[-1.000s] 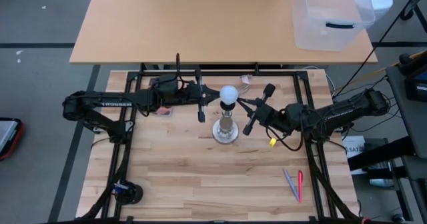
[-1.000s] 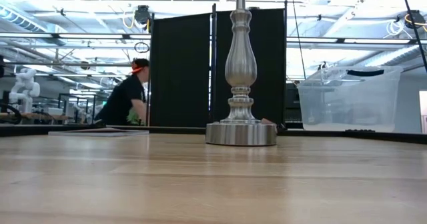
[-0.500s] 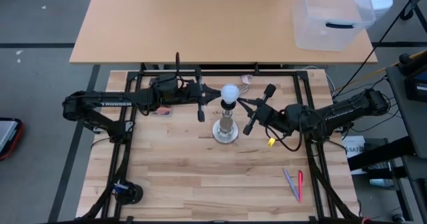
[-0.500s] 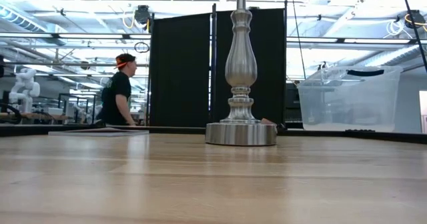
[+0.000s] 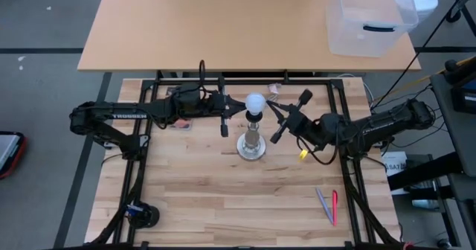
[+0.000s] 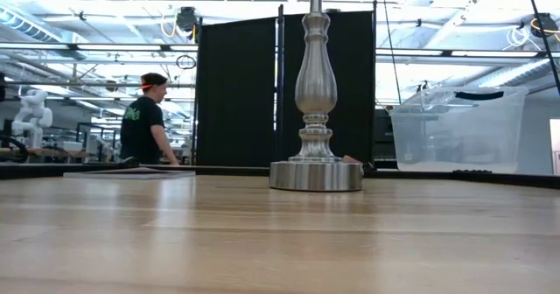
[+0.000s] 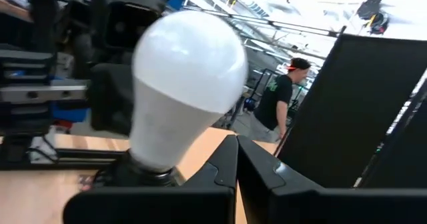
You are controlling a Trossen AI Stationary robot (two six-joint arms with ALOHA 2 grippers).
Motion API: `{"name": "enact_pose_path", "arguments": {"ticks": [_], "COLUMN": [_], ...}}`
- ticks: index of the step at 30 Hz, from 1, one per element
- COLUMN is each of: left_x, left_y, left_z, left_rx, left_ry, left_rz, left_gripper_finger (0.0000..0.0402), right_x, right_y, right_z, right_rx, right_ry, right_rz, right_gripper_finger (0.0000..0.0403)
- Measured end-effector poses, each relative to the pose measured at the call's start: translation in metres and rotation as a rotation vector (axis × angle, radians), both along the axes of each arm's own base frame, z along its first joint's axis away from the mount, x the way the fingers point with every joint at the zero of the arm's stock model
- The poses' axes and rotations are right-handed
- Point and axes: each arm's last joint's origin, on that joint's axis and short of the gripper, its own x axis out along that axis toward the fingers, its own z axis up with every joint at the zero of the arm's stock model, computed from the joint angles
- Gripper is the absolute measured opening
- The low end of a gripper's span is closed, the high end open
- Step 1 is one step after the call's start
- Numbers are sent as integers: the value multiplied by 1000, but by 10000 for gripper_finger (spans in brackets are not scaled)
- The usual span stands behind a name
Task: Screw lightbulb
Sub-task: Insert the lightbulb into the silver lamp
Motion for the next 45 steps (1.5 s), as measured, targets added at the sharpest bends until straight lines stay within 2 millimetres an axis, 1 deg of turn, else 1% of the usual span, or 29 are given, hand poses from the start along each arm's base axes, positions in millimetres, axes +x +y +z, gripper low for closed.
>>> {"name": "enact_pose_path", "arguments": {"ticks": [7,11,17,19,24,28,32,38,45], "left_x": [-1,-8,-23,-25,-29,-28,-27,-26,-27], "left_y": [-8,-11,-16,-19,-31,-39,-44,-40,-31], "left_z": [0,6,17,17,23,24,25,28,30], "left_rx": [10,27,31,38,75,108,133,136,135], "left_ry": [18,15,12,28,5,-6,-30,-63,-89], "left_rz": [10,60,80,92,52,17,-20,-35,-18], "left_gripper_finger": [2,2,2,2,2,2,2,2,2], "right_x": [1,2,2,2,3,4,4,4,4], "right_y": [-8,-10,-16,-18,-23,-24,-25,-23,-22], "right_z": [2,2,3,4,5,5,5,6,5], "right_rx": [-14,-23,-27,-24,-18,-12,-9,-26,-27], "right_ry": [-9,-14,-27,-45,-57,-73,-79,-85,-78], "right_rz": [-23,7,5,26,26,73,82,127,132], "right_gripper_finger": [0,0,0,0,0,0,0,0,0]}}
